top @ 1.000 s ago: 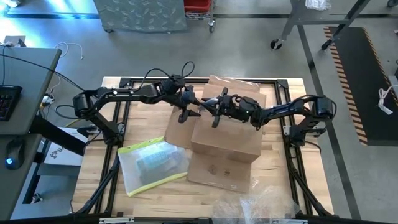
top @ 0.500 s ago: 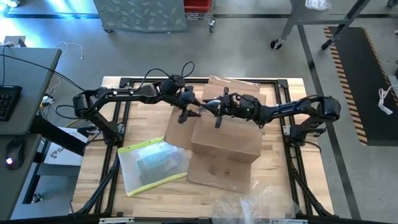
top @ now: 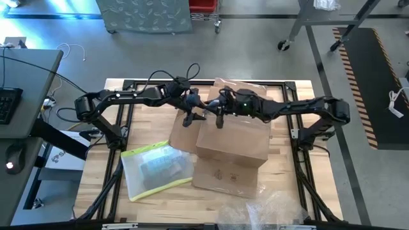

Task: Unpack boxes
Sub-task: Break down the cardboard box using the silver cutter until it is fully flat

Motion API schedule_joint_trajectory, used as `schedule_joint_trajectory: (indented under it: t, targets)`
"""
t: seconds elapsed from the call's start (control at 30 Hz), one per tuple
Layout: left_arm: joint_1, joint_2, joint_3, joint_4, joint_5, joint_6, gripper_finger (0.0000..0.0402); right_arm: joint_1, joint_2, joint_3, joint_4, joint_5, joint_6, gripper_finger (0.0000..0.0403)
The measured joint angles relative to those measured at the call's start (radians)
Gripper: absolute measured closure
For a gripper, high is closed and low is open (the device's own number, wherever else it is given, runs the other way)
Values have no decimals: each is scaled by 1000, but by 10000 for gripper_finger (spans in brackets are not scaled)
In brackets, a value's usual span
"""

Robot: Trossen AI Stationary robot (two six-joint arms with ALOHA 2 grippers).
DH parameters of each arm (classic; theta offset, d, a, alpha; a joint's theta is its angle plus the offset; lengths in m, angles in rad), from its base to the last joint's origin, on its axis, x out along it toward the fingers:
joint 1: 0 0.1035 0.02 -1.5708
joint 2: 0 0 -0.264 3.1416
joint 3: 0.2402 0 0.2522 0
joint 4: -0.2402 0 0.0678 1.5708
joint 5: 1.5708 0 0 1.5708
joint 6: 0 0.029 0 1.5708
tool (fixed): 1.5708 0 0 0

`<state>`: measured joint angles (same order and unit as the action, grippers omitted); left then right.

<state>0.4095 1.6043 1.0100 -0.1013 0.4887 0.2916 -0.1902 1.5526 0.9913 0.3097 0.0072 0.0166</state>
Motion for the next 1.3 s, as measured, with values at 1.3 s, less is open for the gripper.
schedule_joint_trajectory:
  t: [1.3]
  targets:
    - [-66,-101,-8,75,-15,26,170,77,-119,38,-65,153,-43,347]
